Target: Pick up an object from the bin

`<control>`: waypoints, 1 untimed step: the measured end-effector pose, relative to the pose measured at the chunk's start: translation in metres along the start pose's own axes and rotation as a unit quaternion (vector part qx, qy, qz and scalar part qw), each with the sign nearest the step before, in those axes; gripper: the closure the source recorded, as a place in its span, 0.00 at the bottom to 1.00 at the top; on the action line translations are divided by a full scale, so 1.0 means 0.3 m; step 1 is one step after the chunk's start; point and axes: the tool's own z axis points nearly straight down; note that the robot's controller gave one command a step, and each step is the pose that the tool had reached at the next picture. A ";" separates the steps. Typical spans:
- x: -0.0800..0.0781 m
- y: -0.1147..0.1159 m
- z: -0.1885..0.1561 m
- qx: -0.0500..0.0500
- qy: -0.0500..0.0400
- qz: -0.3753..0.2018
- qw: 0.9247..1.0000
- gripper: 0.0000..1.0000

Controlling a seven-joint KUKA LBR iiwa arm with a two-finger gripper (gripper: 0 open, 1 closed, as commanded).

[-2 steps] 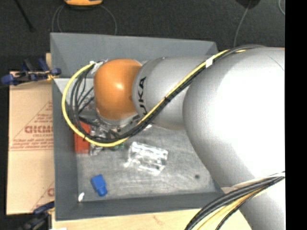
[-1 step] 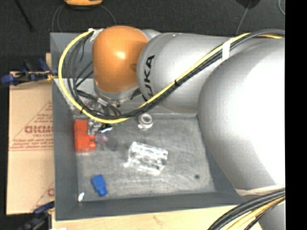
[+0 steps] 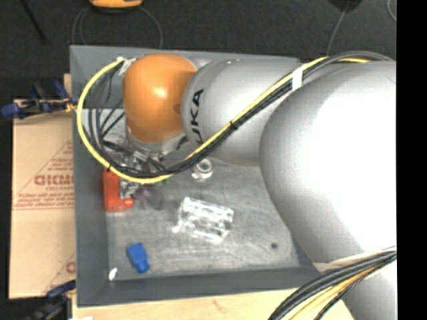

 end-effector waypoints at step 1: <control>-0.101 -0.027 -0.516 0.000 -0.007 -0.102 0.995 1.00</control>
Offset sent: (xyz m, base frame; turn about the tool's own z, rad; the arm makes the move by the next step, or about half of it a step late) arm 0.0280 -0.0007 0.1481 -0.2060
